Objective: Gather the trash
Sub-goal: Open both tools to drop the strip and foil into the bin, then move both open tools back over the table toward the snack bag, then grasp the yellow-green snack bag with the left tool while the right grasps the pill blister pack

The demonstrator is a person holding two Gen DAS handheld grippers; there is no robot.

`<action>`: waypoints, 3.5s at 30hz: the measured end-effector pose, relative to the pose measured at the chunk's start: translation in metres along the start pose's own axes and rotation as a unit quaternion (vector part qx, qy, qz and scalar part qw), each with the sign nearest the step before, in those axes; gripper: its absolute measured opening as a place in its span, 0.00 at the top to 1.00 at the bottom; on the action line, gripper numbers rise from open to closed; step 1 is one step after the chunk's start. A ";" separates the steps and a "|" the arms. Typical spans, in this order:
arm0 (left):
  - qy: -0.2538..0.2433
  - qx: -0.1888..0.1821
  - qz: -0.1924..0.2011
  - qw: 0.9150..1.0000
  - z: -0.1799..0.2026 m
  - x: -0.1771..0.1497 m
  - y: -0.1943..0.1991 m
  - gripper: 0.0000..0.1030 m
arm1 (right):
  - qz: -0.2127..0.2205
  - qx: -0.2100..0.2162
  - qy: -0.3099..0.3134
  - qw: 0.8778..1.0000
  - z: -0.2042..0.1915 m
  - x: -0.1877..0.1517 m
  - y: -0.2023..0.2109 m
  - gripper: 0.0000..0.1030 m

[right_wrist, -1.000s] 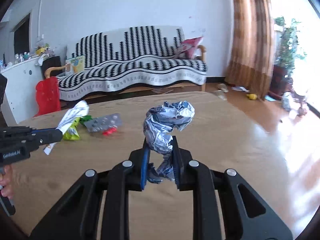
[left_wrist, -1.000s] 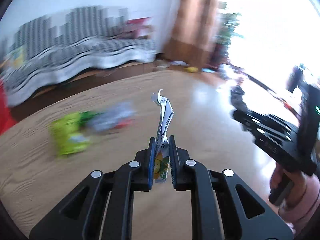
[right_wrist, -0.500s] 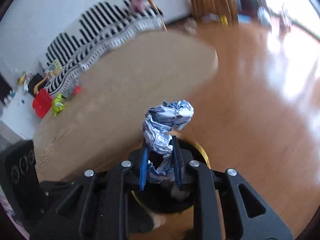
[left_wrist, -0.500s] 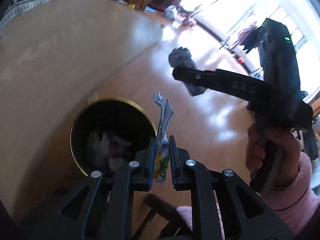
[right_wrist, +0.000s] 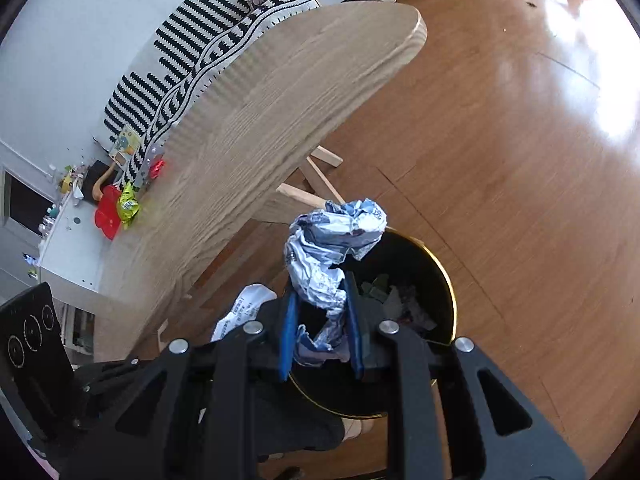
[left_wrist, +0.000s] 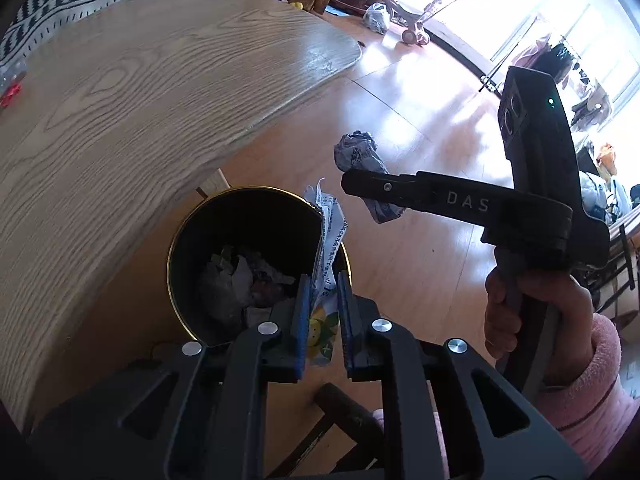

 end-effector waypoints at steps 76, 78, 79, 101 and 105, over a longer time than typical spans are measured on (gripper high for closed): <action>0.298 0.223 0.118 0.921 -0.509 0.113 0.076 0.47 | -0.075 0.059 0.428 0.899 -0.333 0.171 -0.351 0.69; 0.303 0.214 0.117 0.921 -0.508 0.111 0.077 0.49 | -0.076 0.074 0.422 0.900 -0.336 0.166 -0.347 0.74; 0.302 0.215 0.117 0.921 -0.509 0.110 0.078 0.49 | -0.076 0.083 0.421 0.900 -0.337 0.162 -0.344 0.76; 0.316 0.225 0.126 0.913 -0.522 0.087 0.111 0.49 | -0.115 0.083 0.521 0.842 -0.373 0.086 -0.333 0.82; 0.318 0.225 0.123 0.913 -0.526 0.082 0.112 0.49 | -0.136 0.070 0.515 0.844 -0.369 0.081 -0.351 0.82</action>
Point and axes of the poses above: each gripper's, at about its wrist camera, not at the fingertips, and y roughly against the way its jaws point, z to its right, x to its top, the point moved 10 cm from there along -y, roughly the way its jaws point, and after that the axes turned 8 degrees about x, right-handed, at the moved point
